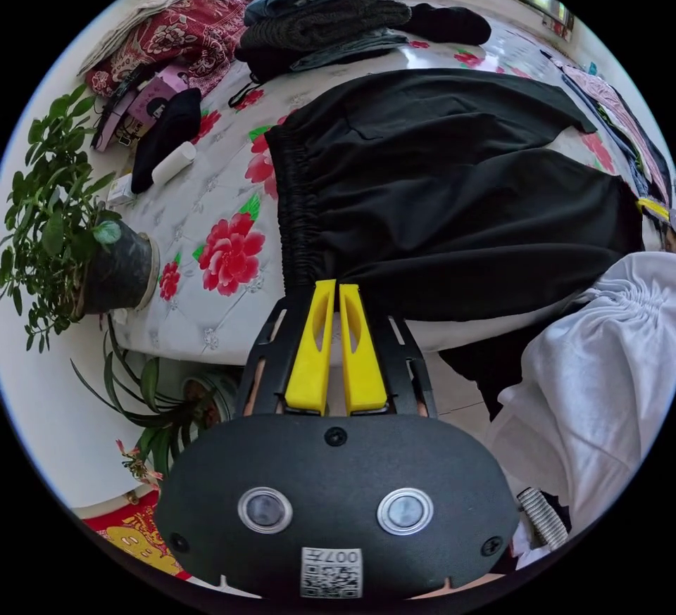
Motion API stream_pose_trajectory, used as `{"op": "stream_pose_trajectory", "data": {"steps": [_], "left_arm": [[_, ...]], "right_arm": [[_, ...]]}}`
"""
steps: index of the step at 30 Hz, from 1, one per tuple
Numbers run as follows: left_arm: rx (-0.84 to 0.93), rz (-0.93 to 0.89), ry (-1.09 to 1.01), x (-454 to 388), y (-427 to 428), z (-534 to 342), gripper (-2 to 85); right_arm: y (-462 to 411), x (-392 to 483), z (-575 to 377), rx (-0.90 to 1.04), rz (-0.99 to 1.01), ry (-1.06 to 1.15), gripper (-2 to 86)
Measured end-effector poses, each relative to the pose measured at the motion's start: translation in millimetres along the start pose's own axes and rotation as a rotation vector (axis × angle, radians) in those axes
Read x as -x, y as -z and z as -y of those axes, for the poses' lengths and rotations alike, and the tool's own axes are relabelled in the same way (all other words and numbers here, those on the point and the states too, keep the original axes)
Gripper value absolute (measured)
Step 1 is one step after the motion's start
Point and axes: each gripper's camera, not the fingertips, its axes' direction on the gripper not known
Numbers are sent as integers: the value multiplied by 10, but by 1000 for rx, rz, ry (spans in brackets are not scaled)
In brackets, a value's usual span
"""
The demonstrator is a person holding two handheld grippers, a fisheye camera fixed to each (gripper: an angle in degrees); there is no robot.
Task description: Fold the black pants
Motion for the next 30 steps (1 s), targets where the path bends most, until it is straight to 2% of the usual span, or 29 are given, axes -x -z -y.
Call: {"op": "stream_pose_trajectory", "data": {"steps": [2, 4, 6, 9, 13, 16, 17, 18, 20, 21, 23, 25, 27, 30], "left_arm": [[-20, -33, 28, 66, 29, -60, 8], [-34, -75, 42, 147, 88, -131, 33], [-65, -65, 48, 257, 243, -244, 57], [-159, -78, 83, 412, 489, -302, 61], [-243, -157, 98, 410, 495, -100, 61], [-135, -250, 55, 157, 71, 164, 71], [-48, -270, 48, 39, -193, 193, 77], [70, -251, 46, -68, -472, 174, 75], [-36, -209, 55, -101, -409, 30, 56], [22, -215, 56, -74, -438, 23, 44], [-5, -243, 53, 21, -327, 22, 42], [-83, -242, 93, 213, -115, 68, 45], [-234, -246, 191, 540, 199, 200, 44], [-315, -185, 229, 810, 360, 588, 54]], "right_arm": [[181, -702, -169, -65, -91, -262, 7], [270, -1134, -367, -82, -91, -438, 7], [375, -1331, -547, -128, -38, -512, 7], [399, -1136, -651, -194, 67, -417, 8], [-131, -433, -533, -50, 138, -187, 15], [-597, -115, -483, 104, 167, -132, 19], [-533, -69, -543, 1, 122, -133, 19], [-542, -64, -557, -6, 103, -139, 18], [-575, -145, -564, 24, 129, -162, 19], [-580, -181, -553, 41, 145, -165, 20], [-529, -353, -453, 59, 197, -196, 29], [-411, -481, -334, -4, 216, -211, 36], [-291, -611, -133, -74, 224, -227, 43], [-191, -789, 391, -148, 225, -226, 53]]}}
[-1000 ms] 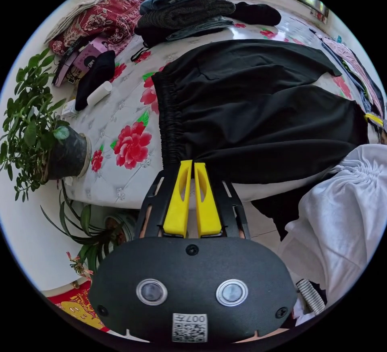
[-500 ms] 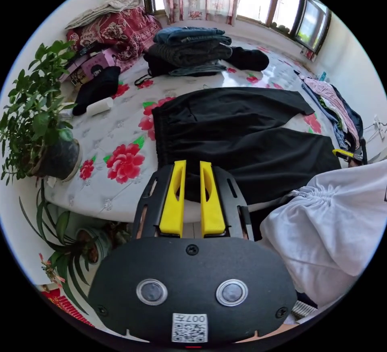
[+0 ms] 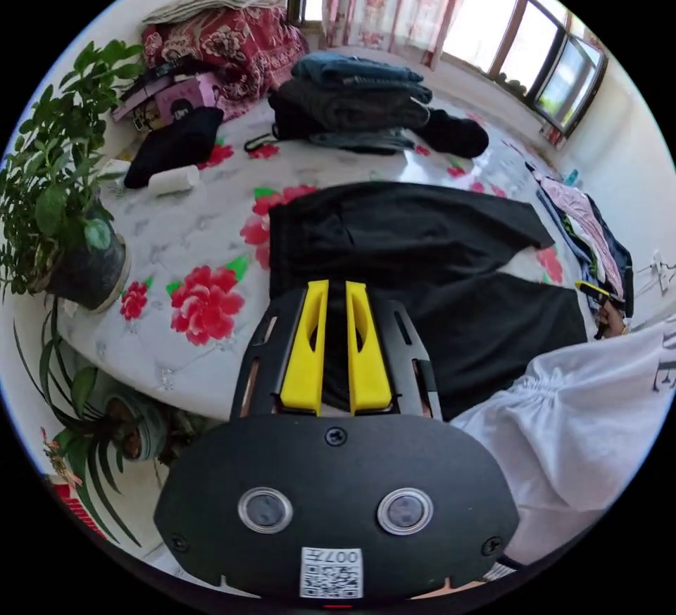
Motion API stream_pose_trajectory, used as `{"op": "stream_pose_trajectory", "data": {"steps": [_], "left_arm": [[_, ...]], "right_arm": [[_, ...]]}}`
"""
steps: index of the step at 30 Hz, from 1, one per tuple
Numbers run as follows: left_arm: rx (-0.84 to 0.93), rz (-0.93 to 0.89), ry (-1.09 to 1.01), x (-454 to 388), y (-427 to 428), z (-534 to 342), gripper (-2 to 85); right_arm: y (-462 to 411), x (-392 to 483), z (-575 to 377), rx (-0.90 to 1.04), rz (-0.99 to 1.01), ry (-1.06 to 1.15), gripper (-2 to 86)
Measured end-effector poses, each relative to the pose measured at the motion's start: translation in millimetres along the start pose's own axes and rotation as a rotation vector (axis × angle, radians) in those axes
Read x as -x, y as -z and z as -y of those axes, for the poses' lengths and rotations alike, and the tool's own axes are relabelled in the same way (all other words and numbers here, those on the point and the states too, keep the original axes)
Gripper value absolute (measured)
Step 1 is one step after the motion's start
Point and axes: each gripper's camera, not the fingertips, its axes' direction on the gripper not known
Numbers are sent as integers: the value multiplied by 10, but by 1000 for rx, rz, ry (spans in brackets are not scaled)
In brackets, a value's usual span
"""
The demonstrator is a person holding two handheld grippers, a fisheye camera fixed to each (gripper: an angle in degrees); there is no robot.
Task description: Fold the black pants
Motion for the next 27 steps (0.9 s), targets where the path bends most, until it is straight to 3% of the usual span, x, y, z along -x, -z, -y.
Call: {"op": "stream_pose_trajectory", "data": {"steps": [7, 12, 17, 20, 24, 27], "left_arm": [[128, 131, -100, 20, -816, 1135, 64], [418, 147, -81, 86, -1638, 1525, 66], [335, 249, -238, -207, -1633, 1459, 13], [317, 273, -255, -226, -1609, 1397, -5], [299, 172, -87, 80, -1500, 1391, -9], [217, 111, -58, 191, -1243, 1359, -10]], "right_arm": [[-351, 120, 1598, -15, -55, 78, 76], [-758, 31, 2384, 87, -108, 72, 83], [-1343, -159, 2763, 277, -110, 33, 71], [-1226, -141, 2782, 167, -113, 34, 31], [-989, -169, 2809, 173, -85, 8, 5], [-337, -175, 2730, 4, -17, 14, 0]]}}
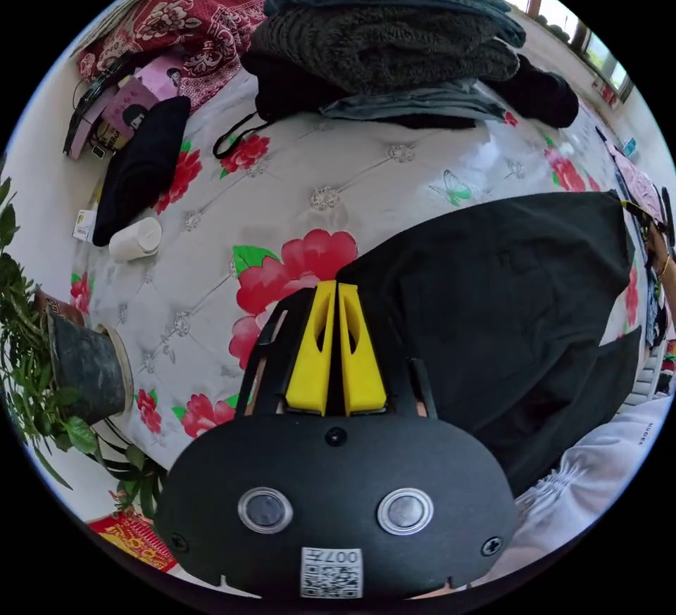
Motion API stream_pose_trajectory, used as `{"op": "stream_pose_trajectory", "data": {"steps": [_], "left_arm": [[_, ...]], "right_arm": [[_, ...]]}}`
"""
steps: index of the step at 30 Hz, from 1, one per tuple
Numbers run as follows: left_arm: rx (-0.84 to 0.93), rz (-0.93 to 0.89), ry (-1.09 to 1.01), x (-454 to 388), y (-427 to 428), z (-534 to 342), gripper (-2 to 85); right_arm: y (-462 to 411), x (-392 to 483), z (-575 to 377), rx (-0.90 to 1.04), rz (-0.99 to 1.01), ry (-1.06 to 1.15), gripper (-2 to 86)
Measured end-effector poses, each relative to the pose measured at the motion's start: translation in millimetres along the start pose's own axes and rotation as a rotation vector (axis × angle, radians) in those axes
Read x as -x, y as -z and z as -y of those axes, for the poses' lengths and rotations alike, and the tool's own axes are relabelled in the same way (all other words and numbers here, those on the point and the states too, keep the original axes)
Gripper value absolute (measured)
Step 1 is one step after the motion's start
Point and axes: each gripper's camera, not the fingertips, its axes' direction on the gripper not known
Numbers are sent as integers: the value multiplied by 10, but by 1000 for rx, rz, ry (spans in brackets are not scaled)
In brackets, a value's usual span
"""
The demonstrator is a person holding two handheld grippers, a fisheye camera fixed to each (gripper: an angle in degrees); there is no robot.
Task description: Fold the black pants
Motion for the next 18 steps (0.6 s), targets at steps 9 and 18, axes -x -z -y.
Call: {"op": "stream_pose_trajectory", "data": {"steps": [9, 18], "left_arm": [[-443, -93, -70, 337, 1461, -902, -10], [-395, -253, 96, 591, 1340, -2636, -10]], "right_arm": [[2364, 7, -1131, -427, 97, 12, -2], [2847, -198, -3629, -344, -15, -258, 1]]}}
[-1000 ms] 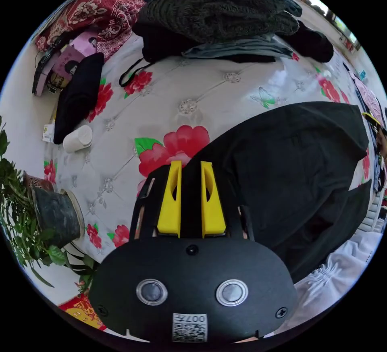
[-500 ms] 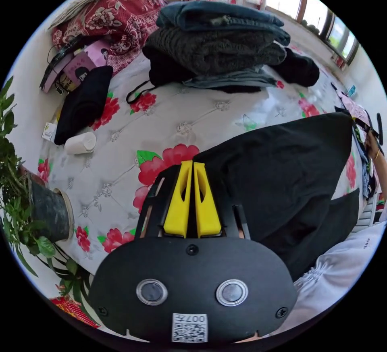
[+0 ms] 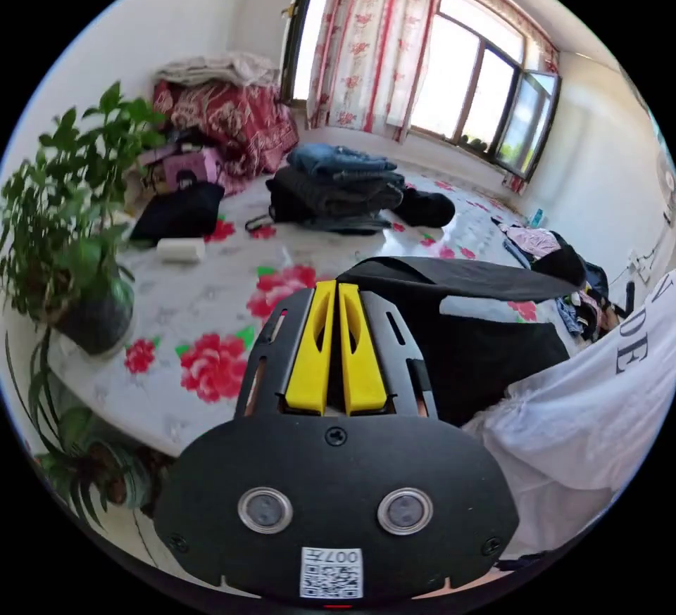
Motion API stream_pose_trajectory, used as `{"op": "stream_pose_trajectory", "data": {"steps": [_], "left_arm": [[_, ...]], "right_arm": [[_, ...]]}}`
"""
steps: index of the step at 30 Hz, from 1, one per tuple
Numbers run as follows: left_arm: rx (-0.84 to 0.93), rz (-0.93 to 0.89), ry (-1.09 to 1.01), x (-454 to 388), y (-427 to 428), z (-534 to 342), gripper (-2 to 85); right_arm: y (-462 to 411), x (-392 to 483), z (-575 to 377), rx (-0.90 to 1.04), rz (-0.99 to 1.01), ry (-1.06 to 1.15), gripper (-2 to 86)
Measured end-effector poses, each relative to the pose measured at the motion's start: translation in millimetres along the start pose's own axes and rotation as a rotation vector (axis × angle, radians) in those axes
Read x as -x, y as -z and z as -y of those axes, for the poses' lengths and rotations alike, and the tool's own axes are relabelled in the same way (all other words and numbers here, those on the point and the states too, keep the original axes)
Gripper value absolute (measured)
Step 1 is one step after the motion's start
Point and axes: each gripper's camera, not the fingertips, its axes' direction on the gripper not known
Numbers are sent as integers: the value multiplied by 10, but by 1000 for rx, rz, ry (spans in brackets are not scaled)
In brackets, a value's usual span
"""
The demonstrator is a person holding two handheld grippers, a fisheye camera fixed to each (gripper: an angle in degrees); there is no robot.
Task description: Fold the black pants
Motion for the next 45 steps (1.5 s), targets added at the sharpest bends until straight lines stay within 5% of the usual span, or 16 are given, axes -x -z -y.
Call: {"op": "stream_pose_trajectory", "data": {"steps": [3, 7, 18, 22, 30, 36, 40, 45], "left_arm": [[203, 9, 38, 73, -422, -502, -10], [197, -3, 77, 114, -471, -587, -10], [184, 55, -64, -137, -310, -29, -9], [136, 21, -39, -194, -189, 152, -10], [61, 23, -201, -558, 265, 333, -10], [445, 124, -228, -692, -738, -250, -10], [471, 156, -248, -835, -924, -357, -10], [441, 159, -272, -935, -831, -159, -10]], "right_arm": [[-171, -416, -705, 221, 56, -226, 12], [35, -508, -971, 173, 97, -328, 45], [-285, 125, 76, 188, -10, -36, 106], [-735, 227, 258, 422, -202, 62, 67], [1161, -467, 238, -96, 46, -160, 4], [906, -1250, -715, 156, 63, -535, 6], [1014, -1319, -1013, 102, 74, -657, 7], [1195, -1297, -781, 90, 50, -559, 26]]}}
